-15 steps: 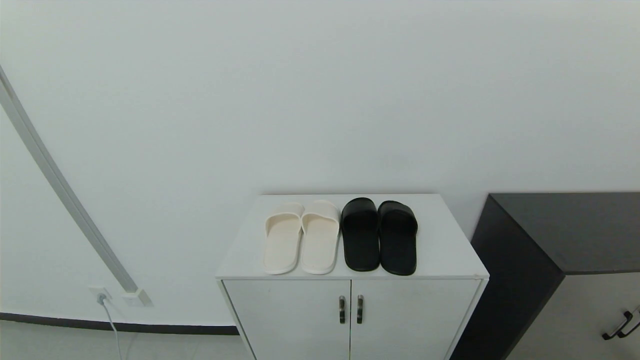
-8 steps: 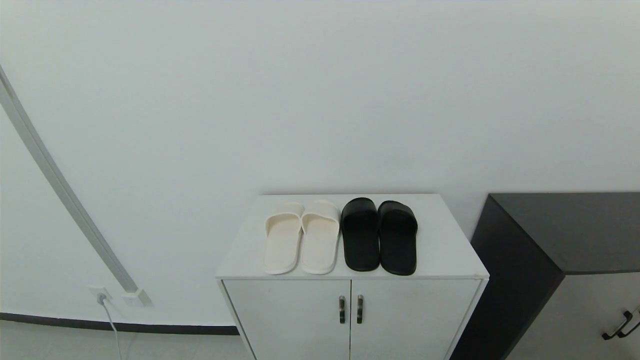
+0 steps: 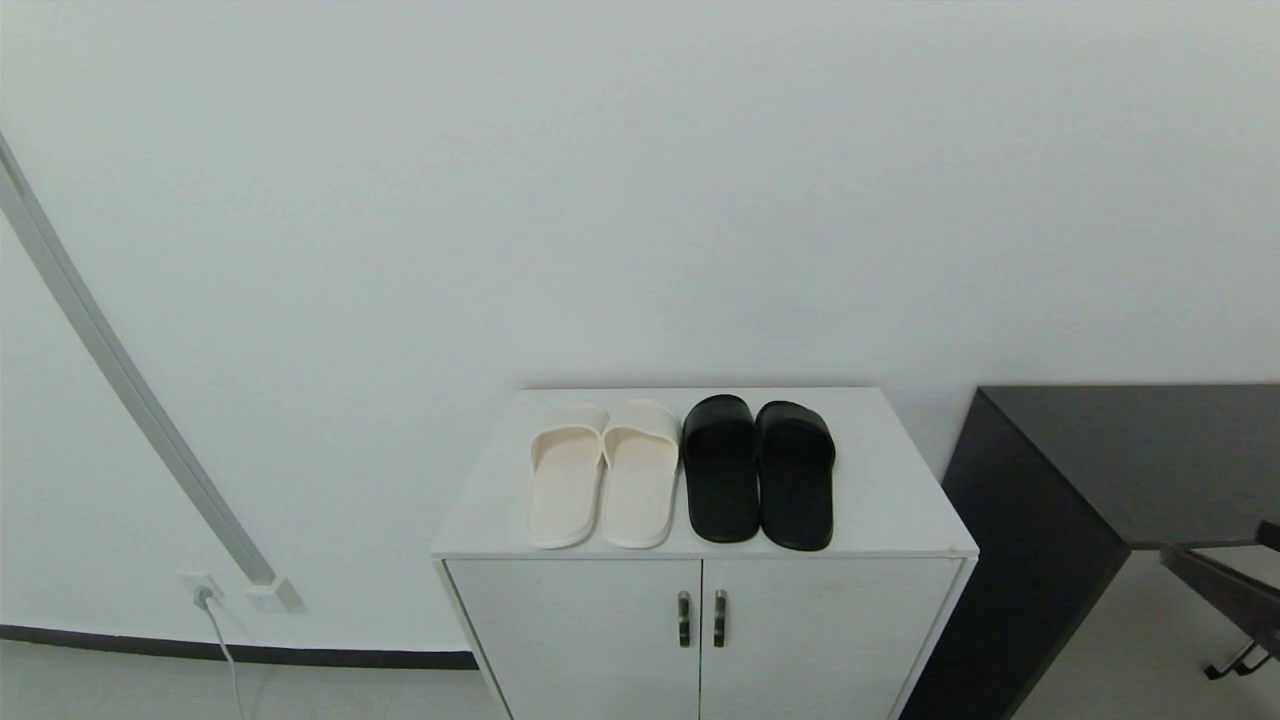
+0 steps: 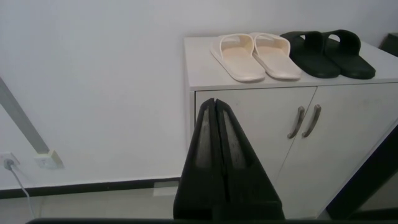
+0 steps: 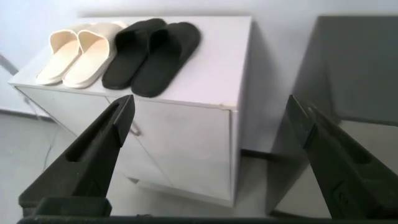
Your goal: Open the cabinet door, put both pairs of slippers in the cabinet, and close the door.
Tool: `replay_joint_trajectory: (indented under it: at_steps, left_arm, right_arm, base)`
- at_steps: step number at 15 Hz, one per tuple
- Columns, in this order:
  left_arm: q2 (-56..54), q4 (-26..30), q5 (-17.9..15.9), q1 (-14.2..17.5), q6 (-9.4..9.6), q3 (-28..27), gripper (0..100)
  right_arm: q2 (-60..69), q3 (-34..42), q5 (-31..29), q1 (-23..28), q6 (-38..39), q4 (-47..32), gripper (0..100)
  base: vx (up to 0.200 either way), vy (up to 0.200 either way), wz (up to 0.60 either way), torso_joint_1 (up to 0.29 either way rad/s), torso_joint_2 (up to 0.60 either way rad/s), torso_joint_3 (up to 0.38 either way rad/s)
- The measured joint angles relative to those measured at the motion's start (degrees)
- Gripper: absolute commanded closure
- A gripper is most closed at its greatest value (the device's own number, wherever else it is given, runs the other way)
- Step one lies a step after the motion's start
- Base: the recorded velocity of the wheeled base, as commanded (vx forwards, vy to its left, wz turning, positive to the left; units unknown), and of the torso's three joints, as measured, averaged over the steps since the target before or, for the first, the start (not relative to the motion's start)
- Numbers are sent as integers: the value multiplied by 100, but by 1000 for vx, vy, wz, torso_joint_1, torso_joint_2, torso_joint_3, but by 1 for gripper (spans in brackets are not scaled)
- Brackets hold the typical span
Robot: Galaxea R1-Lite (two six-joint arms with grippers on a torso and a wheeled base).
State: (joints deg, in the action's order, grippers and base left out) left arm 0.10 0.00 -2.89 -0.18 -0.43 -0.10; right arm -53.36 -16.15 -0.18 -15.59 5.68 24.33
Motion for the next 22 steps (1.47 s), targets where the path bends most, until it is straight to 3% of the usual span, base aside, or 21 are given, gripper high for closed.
replay_joint_trajectory:
  at_steps: [4, 8, 15, 22]
  left_arm:
    - [0, 0, 0, 0, 18, 0, 100]
    - [0, 0, 0, 0, 21, 0, 100]
    - [0, 2, -1, 0, 18, 0, 100]
    - [0, 0, 0, 0, 16, 0, 100]
  right_arm:
    - [-1204, -851, -1569, -1712, 624, 254, 0]
    - [-2437, -1777, -2437, -2644, 923, 482, 0]
    - [-4786, -2923, -3376, -2937, 1015, 1666, 0]
    - [-6463, -4142, -3495, -2870, 989, 1809, 0]
  base:
    - [0, 0, 0, 0, 0, 0]
    - [0, 0, 0, 0, 0, 0]
    - [0, 0, 0, 0, 0, 0]
    - [0, 0, 0, 0, 0, 0]
